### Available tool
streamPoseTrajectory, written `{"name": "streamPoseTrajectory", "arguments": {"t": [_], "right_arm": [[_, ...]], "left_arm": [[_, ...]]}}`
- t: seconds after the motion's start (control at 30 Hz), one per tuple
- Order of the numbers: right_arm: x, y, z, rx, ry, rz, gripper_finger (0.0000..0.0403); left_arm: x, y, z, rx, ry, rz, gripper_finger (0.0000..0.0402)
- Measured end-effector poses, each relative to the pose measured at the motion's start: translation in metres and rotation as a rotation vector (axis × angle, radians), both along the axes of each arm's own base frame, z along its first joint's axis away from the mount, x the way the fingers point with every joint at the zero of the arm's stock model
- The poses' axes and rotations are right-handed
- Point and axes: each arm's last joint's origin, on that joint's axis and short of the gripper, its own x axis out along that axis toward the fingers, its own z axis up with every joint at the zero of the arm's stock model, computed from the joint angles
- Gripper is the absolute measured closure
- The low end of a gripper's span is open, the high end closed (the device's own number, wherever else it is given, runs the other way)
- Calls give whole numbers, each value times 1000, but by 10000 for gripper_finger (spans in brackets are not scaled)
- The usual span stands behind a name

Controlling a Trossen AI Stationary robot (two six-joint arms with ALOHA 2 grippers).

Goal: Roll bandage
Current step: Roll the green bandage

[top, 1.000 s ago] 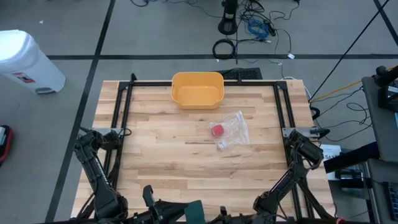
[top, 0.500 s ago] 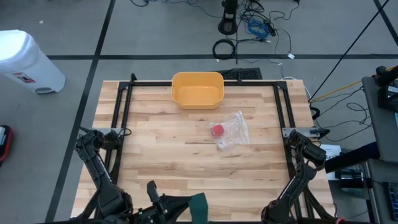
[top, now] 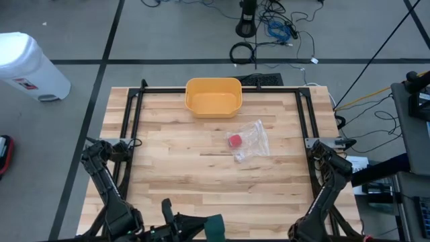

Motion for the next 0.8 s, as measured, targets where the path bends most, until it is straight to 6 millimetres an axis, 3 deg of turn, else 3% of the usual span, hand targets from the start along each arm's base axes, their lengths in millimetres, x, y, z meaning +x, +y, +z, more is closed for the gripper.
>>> {"name": "streamPoseTrajectory", "arguments": {"t": [0.4,0.8], "right_arm": [[9,-13,23,-112,-70,-69,403],[4,-25,64,-74,-157,-101,403]], "left_arm": [[0,-1,-4,7,22,-48,355],[1,-2,-8,18,55,-114,355]]}}
